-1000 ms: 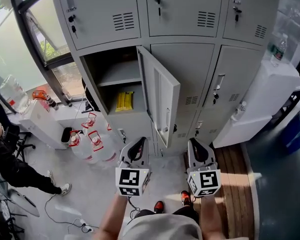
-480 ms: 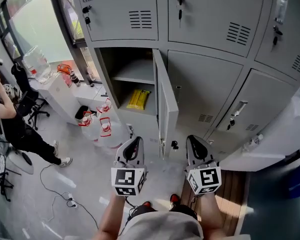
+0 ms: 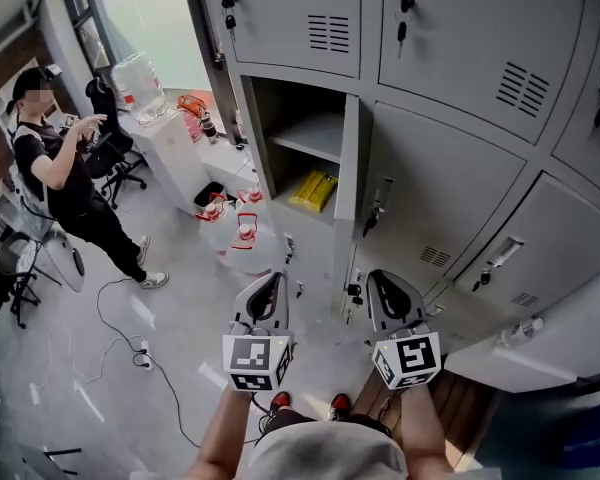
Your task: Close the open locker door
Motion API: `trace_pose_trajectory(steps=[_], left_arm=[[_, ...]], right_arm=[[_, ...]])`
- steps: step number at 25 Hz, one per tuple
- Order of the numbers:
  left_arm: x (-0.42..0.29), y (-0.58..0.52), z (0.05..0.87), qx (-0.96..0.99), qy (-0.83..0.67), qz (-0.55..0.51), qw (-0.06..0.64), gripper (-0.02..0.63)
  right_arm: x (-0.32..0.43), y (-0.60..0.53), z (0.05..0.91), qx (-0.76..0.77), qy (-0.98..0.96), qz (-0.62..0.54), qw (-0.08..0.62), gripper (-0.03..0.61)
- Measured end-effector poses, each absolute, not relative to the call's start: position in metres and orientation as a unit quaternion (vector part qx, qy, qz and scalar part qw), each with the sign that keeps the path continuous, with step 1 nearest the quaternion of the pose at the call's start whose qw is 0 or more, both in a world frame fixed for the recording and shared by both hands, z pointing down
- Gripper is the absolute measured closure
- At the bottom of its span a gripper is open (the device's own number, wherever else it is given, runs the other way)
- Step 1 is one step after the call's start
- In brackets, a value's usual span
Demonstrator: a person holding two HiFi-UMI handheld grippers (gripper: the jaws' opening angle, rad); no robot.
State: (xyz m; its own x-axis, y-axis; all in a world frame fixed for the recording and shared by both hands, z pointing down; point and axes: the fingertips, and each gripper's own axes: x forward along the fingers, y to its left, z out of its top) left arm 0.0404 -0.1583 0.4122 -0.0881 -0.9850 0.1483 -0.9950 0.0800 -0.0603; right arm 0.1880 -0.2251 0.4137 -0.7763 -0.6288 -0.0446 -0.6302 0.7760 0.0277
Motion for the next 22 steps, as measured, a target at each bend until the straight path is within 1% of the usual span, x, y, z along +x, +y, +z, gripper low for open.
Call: trace_pose_trajectory(steps=[5,6,11,12,13,14,15,22], left_arm=[[0.039,-0.145,0.413,0.649,-0.756,0.076,0.034,0.592],[0.038,-0.142,0.412,0.645,-0.760,0.077,0.034,0.592],[0.032,-0.131,0.410,0.629,-0.772,0.082,0.032,0.592],[0.032,-0.129,0.410,0.627,-0.774,0.082,0.031,0.592],[0.032,-0.127,0.410,0.626,-0.775,0.082,0.031,0.592],[0.031,-0.125,0.409,0.625,-0.776,0.083,0.030,0.592],[0.031,-0.123,0.409,0.624,-0.776,0.083,0.030,0.592],[0.026,-0.115,0.409,0.620,-0.780,0.080,0.029,0.592]], right_arm=[[0.180,-0.214,0.408,-0.262,0.964,0.007,0.050,0.549],[0.178,-0.210,0.405,-0.245,0.968,0.000,0.058,0.541],[0.165,-0.192,0.402,-0.183,0.981,-0.007,0.069,0.419],[0.163,-0.190,0.403,-0.177,0.982,-0.008,0.069,0.417],[0.162,-0.188,0.403,-0.171,0.983,-0.009,0.069,0.401],[0.161,-0.186,0.403,-0.164,0.984,-0.009,0.068,0.366],[0.159,-0.183,0.403,-0.157,0.985,-0.009,0.068,0.348],[0.149,-0.173,0.405,-0.144,0.988,-0.002,0.059,0.322]])
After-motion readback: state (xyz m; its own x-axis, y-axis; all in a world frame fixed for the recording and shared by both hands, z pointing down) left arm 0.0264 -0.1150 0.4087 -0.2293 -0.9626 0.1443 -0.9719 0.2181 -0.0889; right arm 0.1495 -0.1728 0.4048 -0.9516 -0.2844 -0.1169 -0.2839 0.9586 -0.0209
